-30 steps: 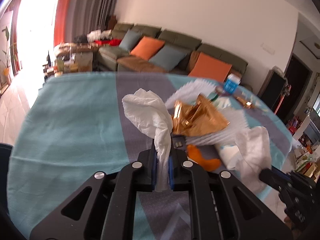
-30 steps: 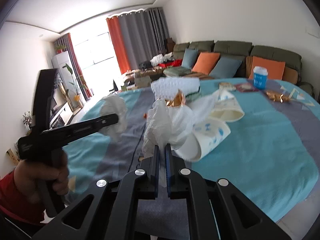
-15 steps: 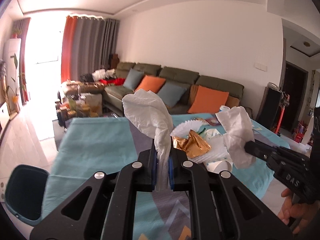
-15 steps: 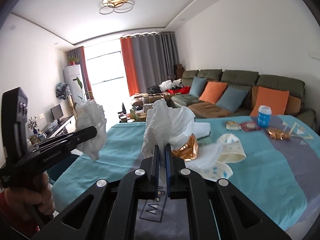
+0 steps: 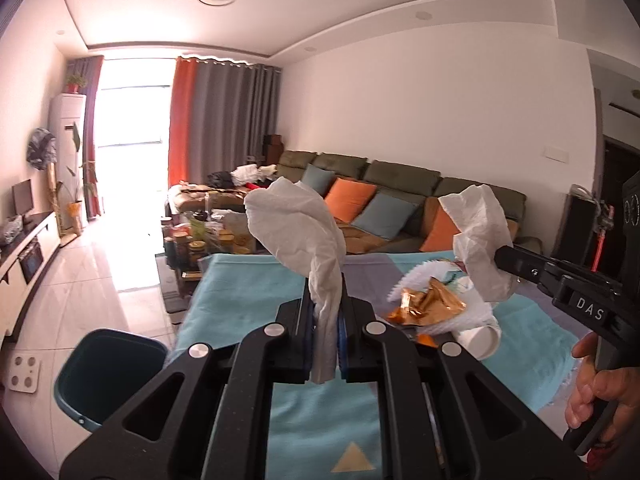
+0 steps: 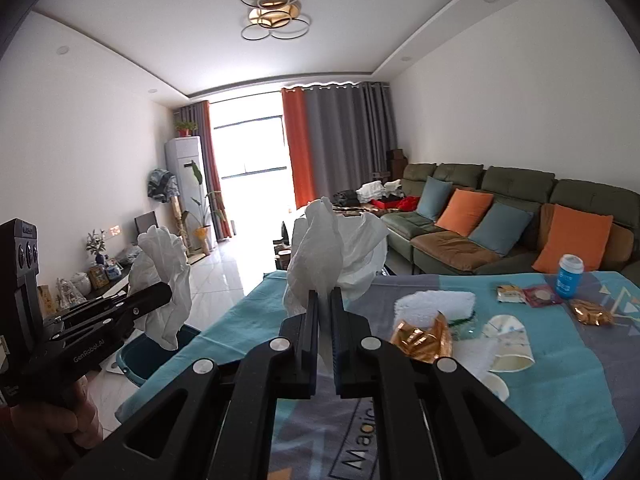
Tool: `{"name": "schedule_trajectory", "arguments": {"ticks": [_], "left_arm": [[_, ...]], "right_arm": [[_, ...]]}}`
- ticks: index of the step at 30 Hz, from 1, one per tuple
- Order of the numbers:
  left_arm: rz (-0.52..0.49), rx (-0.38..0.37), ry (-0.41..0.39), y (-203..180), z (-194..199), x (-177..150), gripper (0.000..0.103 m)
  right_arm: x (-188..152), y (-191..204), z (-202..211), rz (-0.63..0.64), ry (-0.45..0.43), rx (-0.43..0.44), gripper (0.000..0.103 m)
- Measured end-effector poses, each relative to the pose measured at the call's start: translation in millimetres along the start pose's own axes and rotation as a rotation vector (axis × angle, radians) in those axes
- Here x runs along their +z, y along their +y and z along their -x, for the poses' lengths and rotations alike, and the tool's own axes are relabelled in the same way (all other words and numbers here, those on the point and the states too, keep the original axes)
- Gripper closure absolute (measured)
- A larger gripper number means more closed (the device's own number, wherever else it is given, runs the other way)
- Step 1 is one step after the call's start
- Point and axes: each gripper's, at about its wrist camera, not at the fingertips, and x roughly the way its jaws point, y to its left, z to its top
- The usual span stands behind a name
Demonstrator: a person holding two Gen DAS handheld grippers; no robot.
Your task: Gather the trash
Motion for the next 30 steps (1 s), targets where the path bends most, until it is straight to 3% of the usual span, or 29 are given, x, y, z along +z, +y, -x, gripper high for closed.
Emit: {"name": "schedule_trajectory", "arguments": {"ticks": [9, 30], "left_arm": [[0.017, 0.048, -0.027, 19.2, 20.1, 7.0, 0.094], [0.045, 0.102, -0.018, 28.8, 11.1, 9.9, 0.094]], "right_arm": [[7.3, 11.2, -16.8, 0.018, 0.005, 0.039, 0.098], [7.7, 33.2, -57.8, 0.057, 0.042, 0.124, 0.098]]}}
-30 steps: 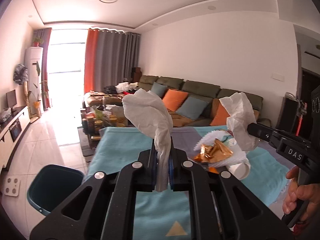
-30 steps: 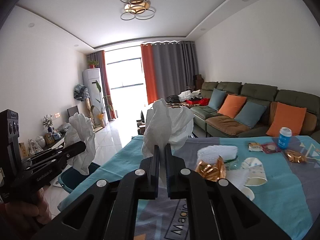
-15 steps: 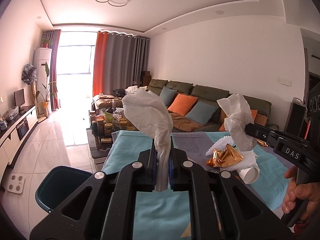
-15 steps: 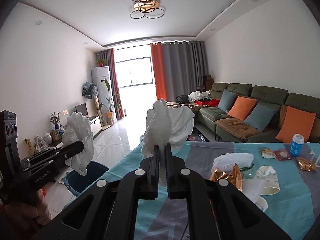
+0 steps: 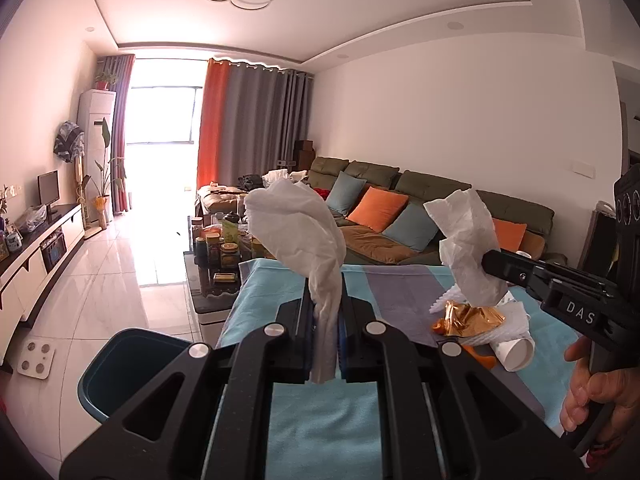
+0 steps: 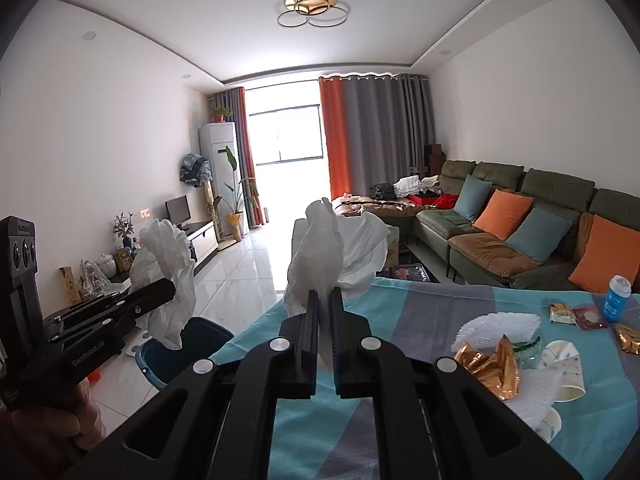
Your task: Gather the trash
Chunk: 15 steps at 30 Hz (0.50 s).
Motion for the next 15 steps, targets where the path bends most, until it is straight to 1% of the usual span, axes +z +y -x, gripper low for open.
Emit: {"name": "schedule_trajectory", "arguments": {"ticks": [15], "left_arm": [[0.029, 0.051, 0.019, 3.6, -4.2, 2.8, 0.094]], "right_arm": [[2.6, 18.4, -27.1, 0.02, 0.044, 0.053, 0.098]]}}
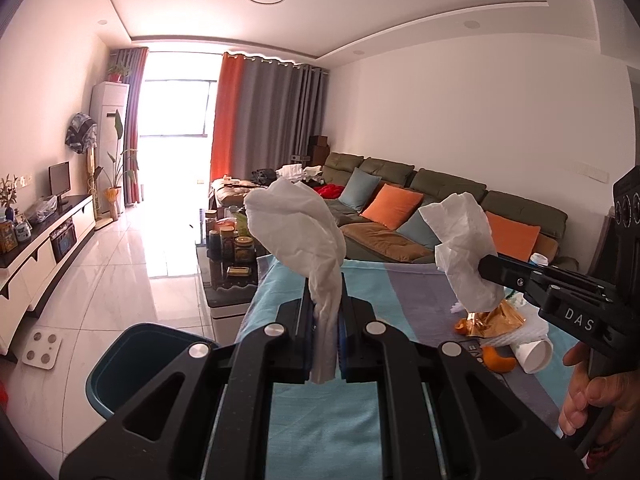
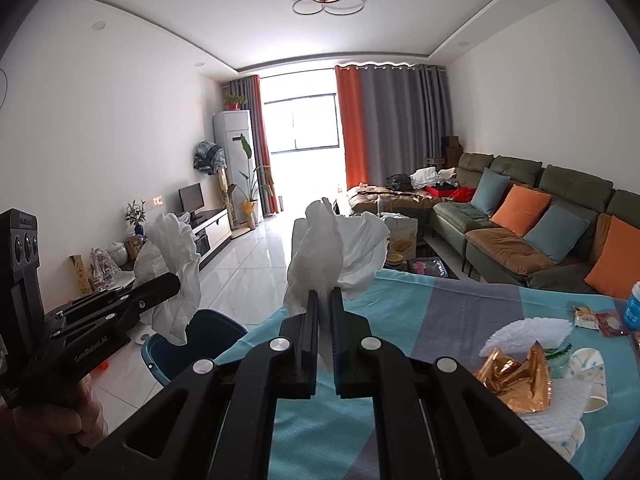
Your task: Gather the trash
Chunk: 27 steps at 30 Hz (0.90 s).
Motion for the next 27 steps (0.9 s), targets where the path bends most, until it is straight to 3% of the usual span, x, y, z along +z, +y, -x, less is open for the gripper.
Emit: {"name": "schedule_trajectory", "arguments": {"ticks": [27], "left_arm": [[0.024, 0.027, 0.015, -8.8, -8.5, 0.7, 0.094]], "right_arm": [[2.3, 10.9, -16.2, 0.013, 0.034, 0.023, 0.098]]}}
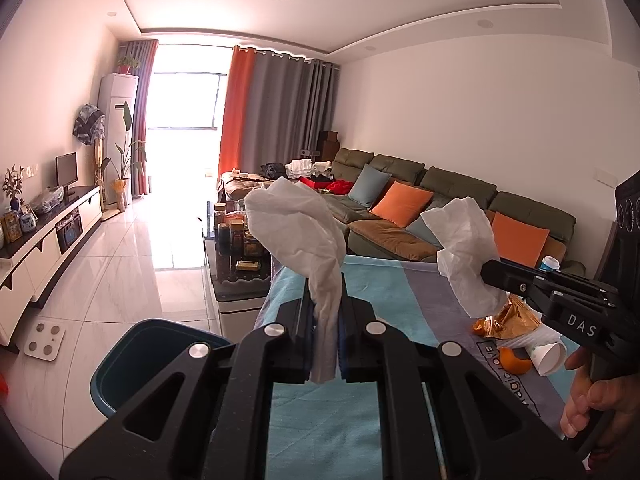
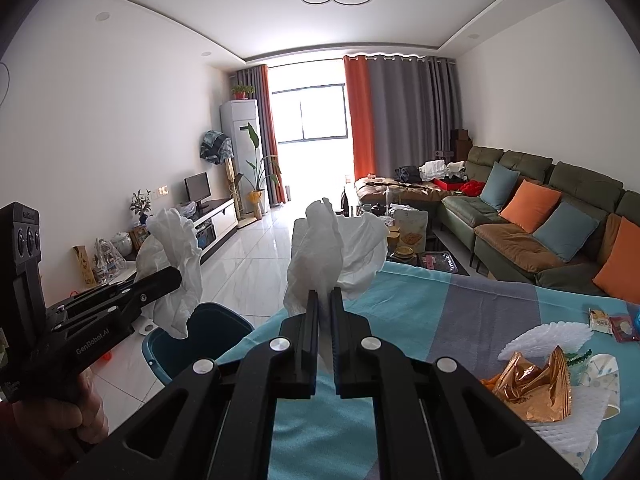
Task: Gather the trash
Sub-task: 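Lower both held tissues over the teal bin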
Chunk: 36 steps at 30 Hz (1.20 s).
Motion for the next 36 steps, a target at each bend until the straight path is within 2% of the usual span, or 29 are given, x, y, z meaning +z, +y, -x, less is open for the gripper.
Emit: {"name": "schedule_trajectory", "arguments": {"ticks": [12, 21, 26, 29, 36], "left_arm": [[0.015, 0.017, 0.011, 5.5, -4.1, 1.6, 0.094], [0.031, 0.18, 0.045, 37.0, -12.7, -5.1, 0.094], [0.1, 0.227, 0.106, 63.8, -22.6, -18.4, 0.094], [0.106, 0.258, 0.123, 73.7, -24.9, -25.5, 0.094], [0.129, 0.285, 0.166, 89.3, -37.2, -40.3, 0.094]], "right_arm": [[3.0, 0.7, -11.0, 0.004, 0.014, 0.031, 0.098], [11.0, 24.8, -58.6, 0.052, 0.075, 0.14, 0.098], [11.5, 54.1, -94.1, 0.07, 0.145, 0.242, 0.098], [11.3, 73.9, -110.5, 0.077, 0.181, 0.298, 0.098], [8.6, 98.8, -129.5, 0.089, 0.239, 0.356, 0.098]]}}
